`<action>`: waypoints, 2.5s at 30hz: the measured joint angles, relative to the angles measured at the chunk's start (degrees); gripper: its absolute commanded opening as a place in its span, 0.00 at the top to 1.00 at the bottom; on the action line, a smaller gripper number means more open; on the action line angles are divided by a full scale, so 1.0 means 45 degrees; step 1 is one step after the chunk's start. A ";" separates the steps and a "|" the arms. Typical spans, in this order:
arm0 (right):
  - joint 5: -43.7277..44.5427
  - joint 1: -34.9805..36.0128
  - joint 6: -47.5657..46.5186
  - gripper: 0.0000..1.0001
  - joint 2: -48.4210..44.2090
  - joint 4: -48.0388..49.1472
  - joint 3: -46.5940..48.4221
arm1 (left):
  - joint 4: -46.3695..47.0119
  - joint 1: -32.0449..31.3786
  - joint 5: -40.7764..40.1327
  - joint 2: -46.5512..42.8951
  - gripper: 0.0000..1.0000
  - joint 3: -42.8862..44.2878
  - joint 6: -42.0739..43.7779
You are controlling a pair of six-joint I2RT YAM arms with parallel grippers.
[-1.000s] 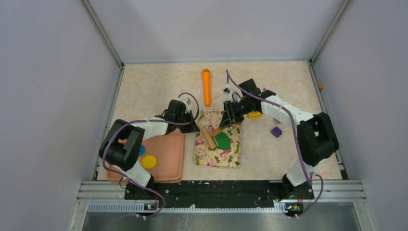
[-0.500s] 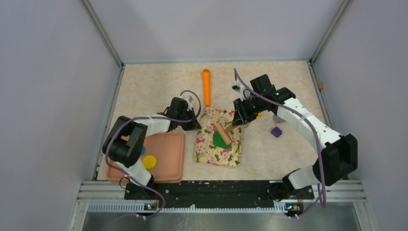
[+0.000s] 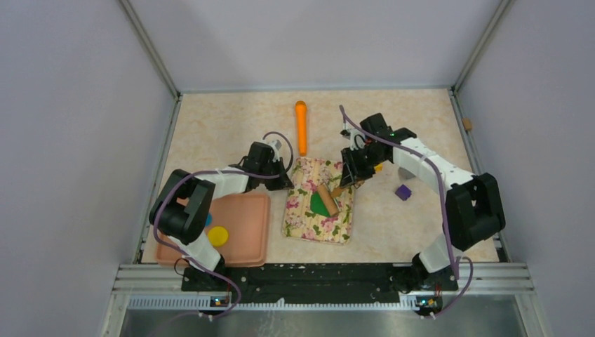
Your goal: Roll out the dumpling wrappers from the dough
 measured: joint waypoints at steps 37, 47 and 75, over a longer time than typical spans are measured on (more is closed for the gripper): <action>-0.0301 -0.0588 -0.3614 1.00 -0.4624 -0.1467 0.0243 | 0.2613 -0.5280 0.1554 -0.7237 0.33 -0.2215 1.0865; 0.1734 0.2701 -0.7762 1.00 -0.4663 -0.1991 0.0641 | 0.4017 -0.5819 0.2045 -0.5425 0.31 -0.1554 1.3668; 0.7179 0.8174 -1.2740 1.00 -0.3269 -0.0831 -0.1093 | 0.0466 -0.1409 -0.1919 -0.4012 0.52 -0.2788 0.1224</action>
